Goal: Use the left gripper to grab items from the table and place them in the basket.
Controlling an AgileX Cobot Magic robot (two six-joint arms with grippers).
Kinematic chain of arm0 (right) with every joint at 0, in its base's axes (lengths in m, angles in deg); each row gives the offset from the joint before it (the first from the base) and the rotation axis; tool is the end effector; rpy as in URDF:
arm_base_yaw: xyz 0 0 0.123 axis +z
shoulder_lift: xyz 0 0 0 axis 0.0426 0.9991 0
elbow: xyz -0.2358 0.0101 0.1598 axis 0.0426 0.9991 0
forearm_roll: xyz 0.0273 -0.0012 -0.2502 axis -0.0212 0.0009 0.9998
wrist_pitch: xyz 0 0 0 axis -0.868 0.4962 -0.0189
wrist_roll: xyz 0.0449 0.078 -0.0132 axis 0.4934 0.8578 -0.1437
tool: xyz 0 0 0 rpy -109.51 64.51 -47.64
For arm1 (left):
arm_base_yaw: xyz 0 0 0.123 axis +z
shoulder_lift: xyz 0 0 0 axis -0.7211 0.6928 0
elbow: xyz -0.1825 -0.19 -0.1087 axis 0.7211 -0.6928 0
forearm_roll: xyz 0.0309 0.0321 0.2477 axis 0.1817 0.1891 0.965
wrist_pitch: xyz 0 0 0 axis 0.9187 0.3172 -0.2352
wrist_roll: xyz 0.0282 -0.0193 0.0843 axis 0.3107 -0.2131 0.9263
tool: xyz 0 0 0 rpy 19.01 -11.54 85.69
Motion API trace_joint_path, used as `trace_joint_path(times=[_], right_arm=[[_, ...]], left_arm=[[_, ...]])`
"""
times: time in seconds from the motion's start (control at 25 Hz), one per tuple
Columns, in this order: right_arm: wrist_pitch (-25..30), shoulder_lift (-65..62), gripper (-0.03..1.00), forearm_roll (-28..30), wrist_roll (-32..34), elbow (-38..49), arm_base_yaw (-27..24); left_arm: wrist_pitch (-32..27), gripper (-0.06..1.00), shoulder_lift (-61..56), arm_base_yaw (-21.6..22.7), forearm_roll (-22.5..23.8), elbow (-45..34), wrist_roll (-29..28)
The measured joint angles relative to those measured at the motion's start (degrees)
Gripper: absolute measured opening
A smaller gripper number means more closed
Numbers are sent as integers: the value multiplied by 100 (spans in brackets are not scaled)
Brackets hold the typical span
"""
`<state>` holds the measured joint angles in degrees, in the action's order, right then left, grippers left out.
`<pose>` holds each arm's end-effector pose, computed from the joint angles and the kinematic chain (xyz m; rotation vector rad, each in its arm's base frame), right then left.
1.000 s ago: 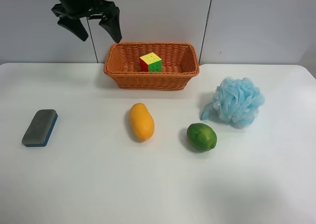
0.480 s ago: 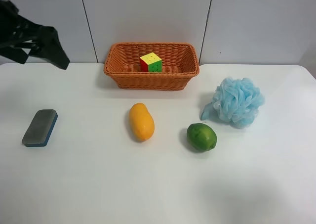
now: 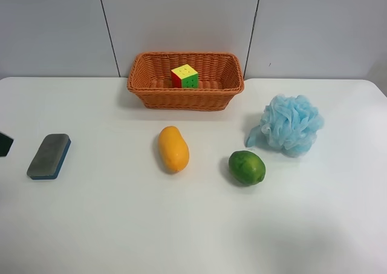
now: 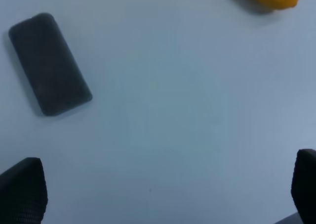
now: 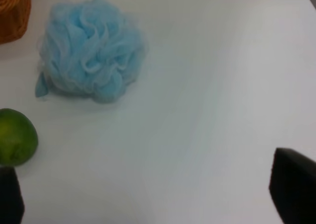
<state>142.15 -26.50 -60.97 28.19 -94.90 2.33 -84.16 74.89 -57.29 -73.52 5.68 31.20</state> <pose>-0.0032 -0.0024 0.2711 0.0947 2.0632 0.0175 0.1219 -0.0377 0.3227 0.4532 2.4655 -0.2151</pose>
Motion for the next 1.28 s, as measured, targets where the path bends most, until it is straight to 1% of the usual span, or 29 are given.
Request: trace_joint_path(times=[0.16,0.36,0.56,0.68,1.12,1.28], right_arm=[[0,0,99,0,0,0,0],[0,0,99,0,0,0,0],[0,0,99,0,0,0,0],[0,0,99,0,0,0,0],[0,0,99,0,0,0,0],[0,0,99,0,0,0,0]], left_arm=[[-49,99,-936,259,76,-493,0],[-63,99,-2127,787,83,-986,0],[-65,99,-2976,1129,83,-1425,0],[-143,99,-3310,1179,90,-1557,0],[-164,99,-4382,1179,90,-1557,0],[-176,99,-4497,1179,90,-1557,0]])
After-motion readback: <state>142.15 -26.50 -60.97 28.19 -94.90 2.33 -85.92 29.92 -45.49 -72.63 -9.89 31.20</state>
